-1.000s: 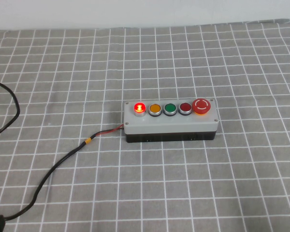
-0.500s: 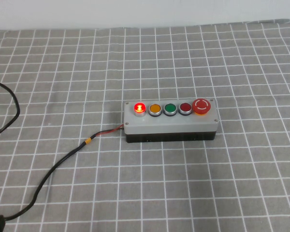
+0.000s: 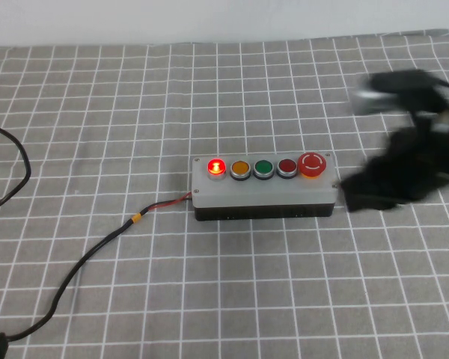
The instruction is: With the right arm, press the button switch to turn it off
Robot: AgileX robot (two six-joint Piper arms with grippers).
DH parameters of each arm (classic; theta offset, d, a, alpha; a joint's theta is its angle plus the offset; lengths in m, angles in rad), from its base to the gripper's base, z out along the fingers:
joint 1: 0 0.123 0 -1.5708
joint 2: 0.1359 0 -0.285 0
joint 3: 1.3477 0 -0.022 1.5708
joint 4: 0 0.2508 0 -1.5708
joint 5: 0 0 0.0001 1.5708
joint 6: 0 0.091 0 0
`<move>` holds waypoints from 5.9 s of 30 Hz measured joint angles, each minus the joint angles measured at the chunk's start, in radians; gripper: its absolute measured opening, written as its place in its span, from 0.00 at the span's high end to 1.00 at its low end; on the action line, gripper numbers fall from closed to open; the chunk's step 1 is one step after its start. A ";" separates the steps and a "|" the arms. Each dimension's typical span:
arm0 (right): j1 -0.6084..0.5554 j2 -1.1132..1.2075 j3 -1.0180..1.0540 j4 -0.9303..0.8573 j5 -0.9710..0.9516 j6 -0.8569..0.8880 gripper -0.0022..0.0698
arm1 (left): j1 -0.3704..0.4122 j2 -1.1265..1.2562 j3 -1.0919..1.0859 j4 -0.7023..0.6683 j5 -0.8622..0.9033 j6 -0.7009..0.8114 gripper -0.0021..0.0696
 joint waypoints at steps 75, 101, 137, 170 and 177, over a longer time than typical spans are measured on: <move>0.207 0.620 -0.944 -0.199 0.262 0.016 0.99 | 0.000 0.000 0.000 0.000 0.000 0.000 0.98; 0.207 -0.582 0.131 -0.201 0.135 0.136 0.99 | 0.000 0.000 0.000 0.000 0.000 0.000 0.98; -0.252 -1.097 1.151 -0.321 -1.091 0.141 0.99 | 0.000 0.000 0.000 0.000 0.000 0.000 0.98; -0.293 -1.450 1.185 -0.231 -0.591 0.062 0.99 | 0.000 0.000 0.000 0.000 0.000 0.000 0.98; -0.293 -1.450 1.185 -0.160 -0.592 -0.102 0.99 | 0.000 0.000 0.000 0.000 0.000 0.000 0.98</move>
